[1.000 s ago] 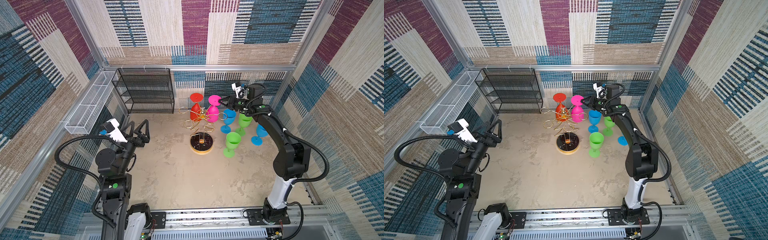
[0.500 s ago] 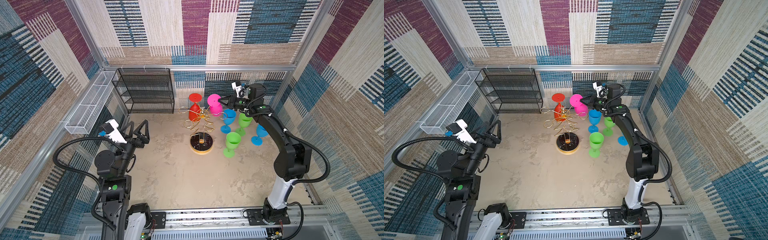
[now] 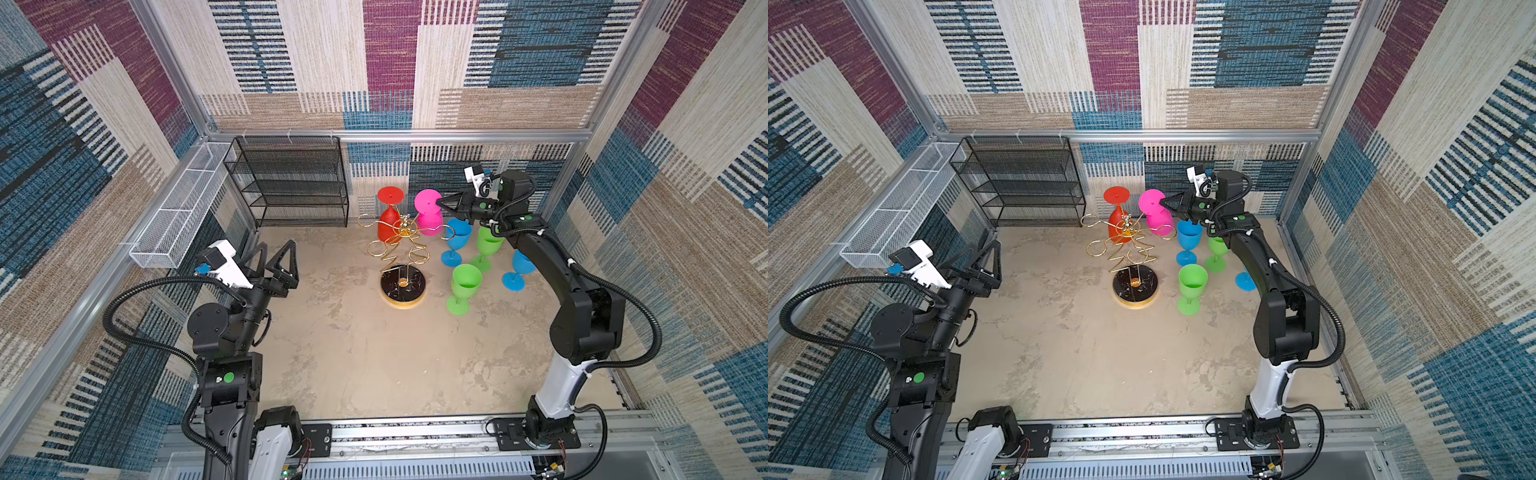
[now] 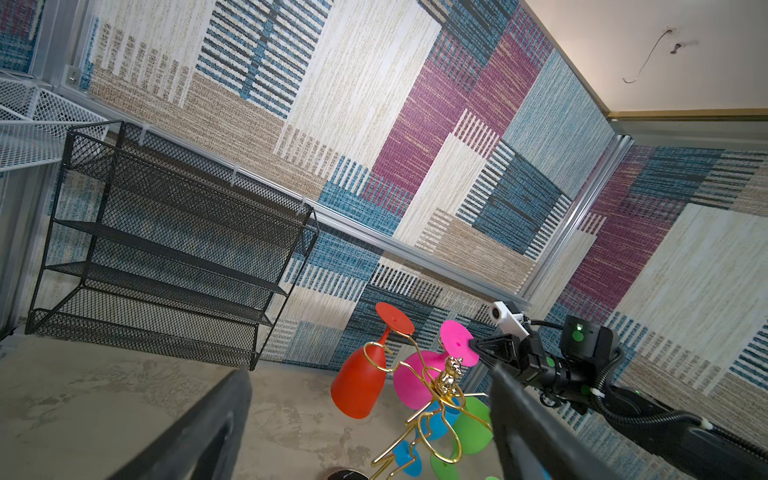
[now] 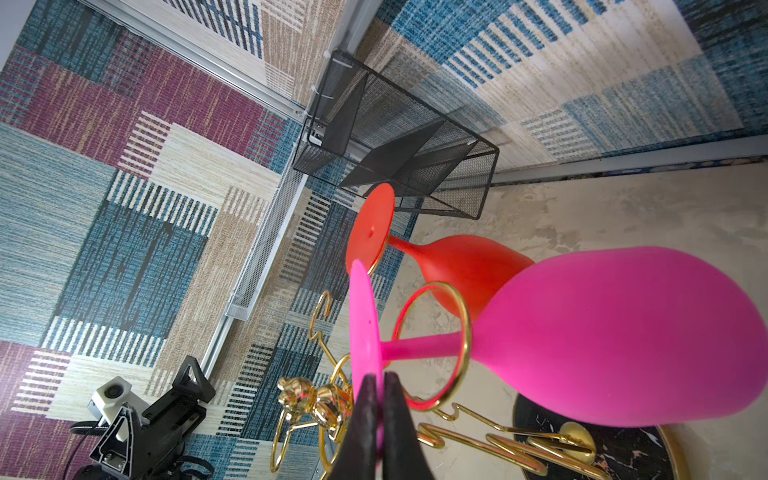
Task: Take the wine glass off the wine glass rack
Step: 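Close the right gripper on the magenta glass foot and pull it off the rack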
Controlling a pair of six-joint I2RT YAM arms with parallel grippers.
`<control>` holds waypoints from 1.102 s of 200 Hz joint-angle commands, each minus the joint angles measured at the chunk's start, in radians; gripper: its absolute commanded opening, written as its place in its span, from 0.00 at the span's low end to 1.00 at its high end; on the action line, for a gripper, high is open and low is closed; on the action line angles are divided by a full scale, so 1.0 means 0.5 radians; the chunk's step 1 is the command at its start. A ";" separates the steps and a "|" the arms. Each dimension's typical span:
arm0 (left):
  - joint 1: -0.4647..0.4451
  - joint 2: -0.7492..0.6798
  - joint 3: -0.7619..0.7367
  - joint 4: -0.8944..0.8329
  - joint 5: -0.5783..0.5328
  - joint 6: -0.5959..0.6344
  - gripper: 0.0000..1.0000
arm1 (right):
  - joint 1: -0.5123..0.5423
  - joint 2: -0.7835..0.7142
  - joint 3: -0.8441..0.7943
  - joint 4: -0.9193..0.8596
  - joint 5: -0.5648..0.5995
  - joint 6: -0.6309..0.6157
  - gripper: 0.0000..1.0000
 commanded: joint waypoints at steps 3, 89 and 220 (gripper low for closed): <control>0.003 -0.005 0.017 0.035 0.006 -0.027 0.91 | 0.000 -0.035 -0.024 0.200 -0.063 0.130 0.00; 0.002 -0.004 0.005 0.074 0.003 -0.057 0.91 | 0.002 -0.133 -0.131 0.177 -0.081 0.121 0.00; 0.003 -0.021 -0.006 0.087 0.003 -0.096 0.91 | 0.037 -0.149 -0.181 0.214 -0.125 0.126 0.00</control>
